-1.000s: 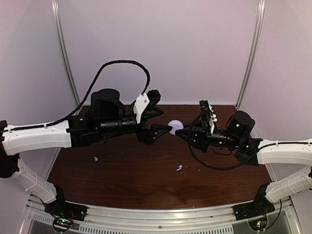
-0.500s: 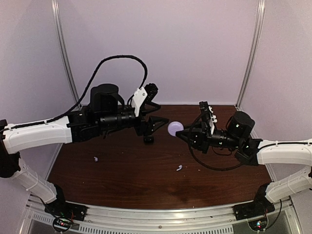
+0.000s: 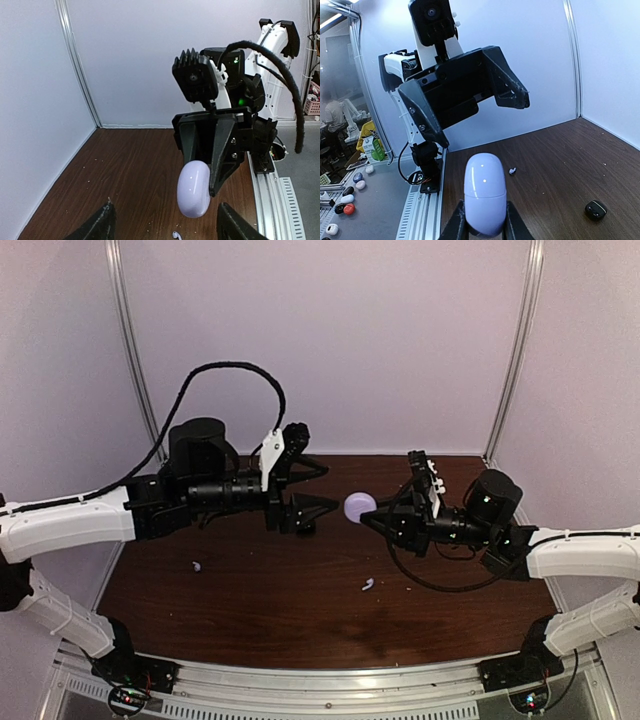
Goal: Insert the wireless bluetooth earbuds into the charging case
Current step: Pass from the left arm to the right, then open the charging case at the center of the board.
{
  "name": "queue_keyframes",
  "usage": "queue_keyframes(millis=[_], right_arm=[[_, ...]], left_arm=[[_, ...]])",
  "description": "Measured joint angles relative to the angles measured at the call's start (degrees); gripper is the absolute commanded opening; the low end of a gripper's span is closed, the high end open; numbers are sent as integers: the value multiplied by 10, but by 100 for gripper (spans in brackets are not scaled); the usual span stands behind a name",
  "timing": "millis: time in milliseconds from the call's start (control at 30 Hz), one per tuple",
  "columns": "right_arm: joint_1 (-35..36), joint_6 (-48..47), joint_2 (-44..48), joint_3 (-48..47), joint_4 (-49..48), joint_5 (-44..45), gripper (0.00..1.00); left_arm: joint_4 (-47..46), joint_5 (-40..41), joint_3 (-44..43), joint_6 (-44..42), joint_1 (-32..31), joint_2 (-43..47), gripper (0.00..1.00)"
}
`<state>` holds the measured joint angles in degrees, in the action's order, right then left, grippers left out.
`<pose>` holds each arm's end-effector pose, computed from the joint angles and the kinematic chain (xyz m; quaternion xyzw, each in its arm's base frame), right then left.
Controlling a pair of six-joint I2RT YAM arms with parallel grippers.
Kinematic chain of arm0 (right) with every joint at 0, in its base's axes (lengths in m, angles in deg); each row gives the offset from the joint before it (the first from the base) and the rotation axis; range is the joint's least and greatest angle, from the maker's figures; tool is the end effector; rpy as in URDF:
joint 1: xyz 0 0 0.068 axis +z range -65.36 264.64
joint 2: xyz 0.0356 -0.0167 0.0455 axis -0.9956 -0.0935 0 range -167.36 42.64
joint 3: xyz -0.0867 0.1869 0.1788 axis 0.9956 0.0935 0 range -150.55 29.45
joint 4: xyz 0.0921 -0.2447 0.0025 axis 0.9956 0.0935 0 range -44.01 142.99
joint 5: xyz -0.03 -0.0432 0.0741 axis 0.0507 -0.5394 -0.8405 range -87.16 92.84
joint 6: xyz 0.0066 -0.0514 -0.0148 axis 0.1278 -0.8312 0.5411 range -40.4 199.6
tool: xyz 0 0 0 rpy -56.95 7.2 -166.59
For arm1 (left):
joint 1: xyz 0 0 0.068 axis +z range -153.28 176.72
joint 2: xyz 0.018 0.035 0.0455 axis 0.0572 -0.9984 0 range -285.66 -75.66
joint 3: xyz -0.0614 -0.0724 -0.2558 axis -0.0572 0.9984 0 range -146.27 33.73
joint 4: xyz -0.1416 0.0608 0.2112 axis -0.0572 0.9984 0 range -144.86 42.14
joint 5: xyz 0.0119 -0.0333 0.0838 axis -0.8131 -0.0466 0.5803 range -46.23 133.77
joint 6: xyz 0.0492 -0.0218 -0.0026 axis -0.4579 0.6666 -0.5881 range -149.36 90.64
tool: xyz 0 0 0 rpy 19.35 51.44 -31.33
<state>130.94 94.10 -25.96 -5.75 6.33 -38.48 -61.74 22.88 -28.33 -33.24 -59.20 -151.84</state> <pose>0.1635 0.2051 0.2855 -0.4238 0.5286 0.5558 0.4818 0.1663 -0.2684 0.3548 0.4717 0.5799 -0.4074 0.5245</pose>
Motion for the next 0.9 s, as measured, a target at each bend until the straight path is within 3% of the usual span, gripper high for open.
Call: queue_keyframes(millis=[900], right_arm=[[3, -5, -11, -10, 9, -13, 1]], left_arm=[[43, -17, -61, -5, -7, -83, 63]])
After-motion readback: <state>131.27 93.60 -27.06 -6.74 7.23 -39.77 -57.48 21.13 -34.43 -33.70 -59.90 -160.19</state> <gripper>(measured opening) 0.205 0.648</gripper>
